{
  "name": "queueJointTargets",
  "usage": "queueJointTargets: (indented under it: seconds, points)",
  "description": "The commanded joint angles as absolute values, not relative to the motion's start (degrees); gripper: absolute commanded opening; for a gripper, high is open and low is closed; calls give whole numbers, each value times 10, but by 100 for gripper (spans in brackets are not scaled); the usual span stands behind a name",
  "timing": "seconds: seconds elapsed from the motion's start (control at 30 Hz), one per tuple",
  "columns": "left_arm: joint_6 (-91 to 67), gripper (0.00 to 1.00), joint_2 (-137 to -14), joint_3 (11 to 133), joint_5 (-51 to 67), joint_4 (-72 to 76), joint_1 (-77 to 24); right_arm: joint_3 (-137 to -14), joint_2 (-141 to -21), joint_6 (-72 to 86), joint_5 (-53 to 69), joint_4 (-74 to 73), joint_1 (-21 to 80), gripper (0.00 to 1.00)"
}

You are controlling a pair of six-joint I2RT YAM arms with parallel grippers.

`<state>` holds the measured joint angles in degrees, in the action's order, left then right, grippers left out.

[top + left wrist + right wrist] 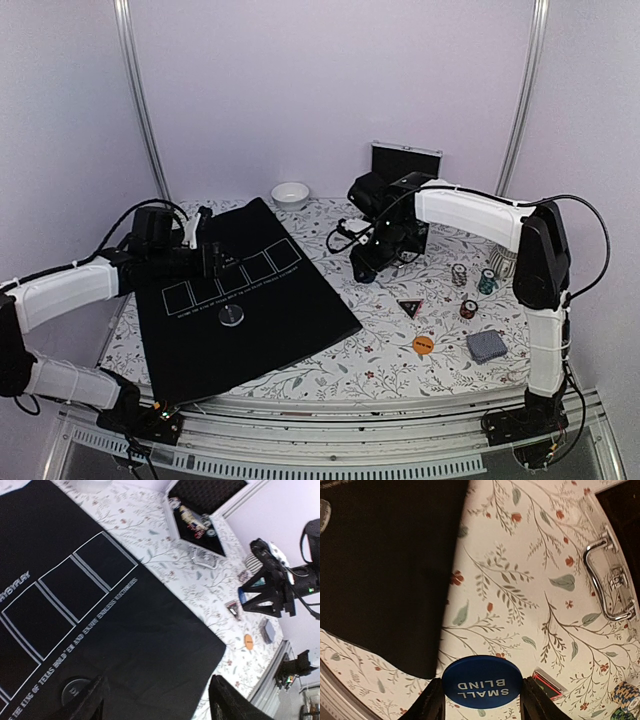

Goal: Distribute texas hold em gaming equipment
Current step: Pick up the small blind button from the center of the board, then pass from the right arm to the left

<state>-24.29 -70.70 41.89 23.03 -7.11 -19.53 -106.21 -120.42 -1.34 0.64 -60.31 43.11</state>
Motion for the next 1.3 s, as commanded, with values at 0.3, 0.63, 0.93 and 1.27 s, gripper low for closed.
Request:
queueJointTargets:
  seconds: [0.3,0.63,0.93,1.27]
  points:
    - [-318,79,-556,195,65,430,-453,-1128,-1144,61,81,-551,478,46]
    - [-494,73,-719,358,337,256,-336,-1092,-1101,-77,-1,-520,575,45]
    - [-464,73,-760,404,419,218,-350,-1095,-1118,-127,-58,-500,614,45]
    - [-442,66,-814,424,433,191,-363,-1106,-1137,-141,-81,-500,629,45]
